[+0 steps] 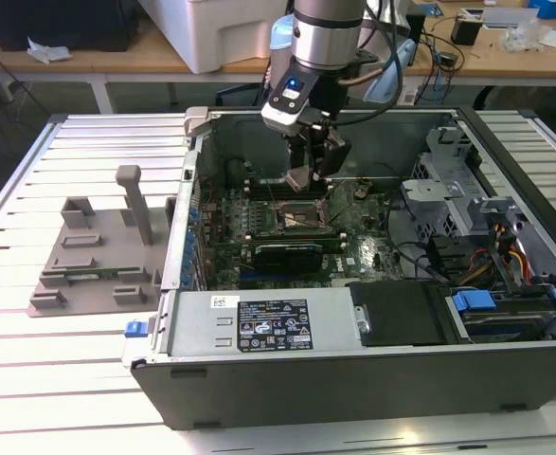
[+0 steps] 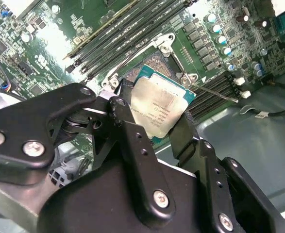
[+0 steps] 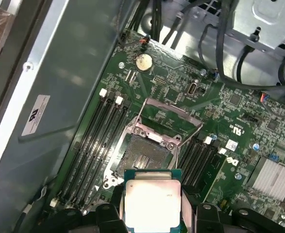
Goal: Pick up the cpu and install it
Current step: 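Place the cpu into insertion slot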
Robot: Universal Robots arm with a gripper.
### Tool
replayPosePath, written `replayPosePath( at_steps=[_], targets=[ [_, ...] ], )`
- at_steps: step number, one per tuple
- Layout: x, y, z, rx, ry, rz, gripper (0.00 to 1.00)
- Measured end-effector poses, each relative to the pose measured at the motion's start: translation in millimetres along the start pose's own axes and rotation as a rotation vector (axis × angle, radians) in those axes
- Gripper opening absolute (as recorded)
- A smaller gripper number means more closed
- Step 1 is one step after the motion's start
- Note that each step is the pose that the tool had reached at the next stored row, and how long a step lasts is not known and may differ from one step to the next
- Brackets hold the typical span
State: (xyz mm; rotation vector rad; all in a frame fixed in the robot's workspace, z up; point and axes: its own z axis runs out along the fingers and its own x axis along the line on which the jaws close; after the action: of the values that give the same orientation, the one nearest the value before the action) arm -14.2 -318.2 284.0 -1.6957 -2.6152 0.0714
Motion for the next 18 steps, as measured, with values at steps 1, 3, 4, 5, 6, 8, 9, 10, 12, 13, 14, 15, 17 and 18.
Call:
replayPosePath(
  at_steps=[1,3,4,5,6,8,9,10,12,13,14,15,17,18],
  targets=[
    [0.0,0.0,0.0,0.0001,0.0003,0.009,0.55],
    [0.0,0.0,0.0,0.0004,0.0010,0.031,0.55],
    [0.0,0.0,0.0,0.0006,0.0014,0.042,0.55],
    [0.0,0.0,0.0,0.0006,0.0017,0.049,0.55],
    [0.0,0.0,0.0,0.0007,0.0020,0.057,0.55],
    [0.0,0.0,0.1,0.0009,0.0032,0.082,0.55],
    [0.0,0.0,0.1,0.0009,0.0035,0.088,0.55],
    [0.0,0.0,0.1,0.0009,0.0039,0.095,0.55],
    [0.0,0.0,0.1,0.0010,0.0049,0.116,0.55],
    [0.0,0.0,0.1,0.0011,0.0055,0.128,0.55],
    [0.0,0.0,0.1,0.0012,0.0060,0.138,0.55],
    [0.0,0.0,0.1,0.0013,0.0065,0.147,0.55],
    [0.0,0.0,0.2,0.0013,0.0071,0.160,0.55],
    [0.0,0.0,0.2,0.0013,0.0074,0.164,0.55]
  ],
)
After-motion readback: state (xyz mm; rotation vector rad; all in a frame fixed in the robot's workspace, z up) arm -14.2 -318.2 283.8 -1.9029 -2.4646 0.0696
